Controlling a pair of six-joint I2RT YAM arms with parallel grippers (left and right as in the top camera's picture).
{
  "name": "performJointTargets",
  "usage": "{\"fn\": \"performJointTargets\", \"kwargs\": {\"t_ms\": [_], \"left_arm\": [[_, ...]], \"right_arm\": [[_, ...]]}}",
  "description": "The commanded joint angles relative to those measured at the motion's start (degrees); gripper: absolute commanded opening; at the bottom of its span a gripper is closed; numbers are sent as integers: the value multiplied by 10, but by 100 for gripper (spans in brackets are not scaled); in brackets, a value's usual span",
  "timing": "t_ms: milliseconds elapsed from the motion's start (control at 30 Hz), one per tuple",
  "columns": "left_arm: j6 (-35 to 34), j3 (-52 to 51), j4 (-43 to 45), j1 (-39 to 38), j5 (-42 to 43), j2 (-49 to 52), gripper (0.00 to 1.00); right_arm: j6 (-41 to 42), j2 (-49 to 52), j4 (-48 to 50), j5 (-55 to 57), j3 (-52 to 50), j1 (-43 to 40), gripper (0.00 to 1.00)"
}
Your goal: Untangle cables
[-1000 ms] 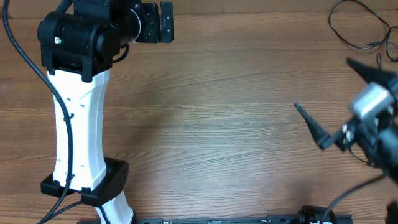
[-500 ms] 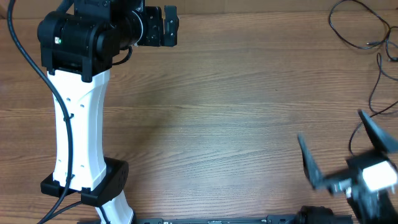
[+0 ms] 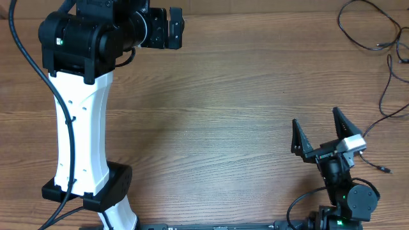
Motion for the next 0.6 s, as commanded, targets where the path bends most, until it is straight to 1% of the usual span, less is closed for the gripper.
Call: {"fn": "performJointTargets", "kwargs": {"t_ms": [0,67,133,233,300,367,567], "left_arm": [[15,2,-3,-7,4,-1,100],[15,2,-6,-7,4,-1,100],[15,2,-7,-7,8,-1,100],[16,2,-7,-7,9,-1,100],[15,2,-8,-7,9,-1,100],[15,2,-12,-7,9,-1,100],[13,2,-26,-7,9,-1,100]], "right_arm": [[13,-6,11,2,1,3,100],[13,-7,16,-6,1,7,100],[13,-16,27,14,1,26,100],[13,-70,26,81,2,79,100],[12,-103,25,97,2,102,100],[12,-123,23,97,2,109,100],[10,-130,2,97,2,106,100]]}}
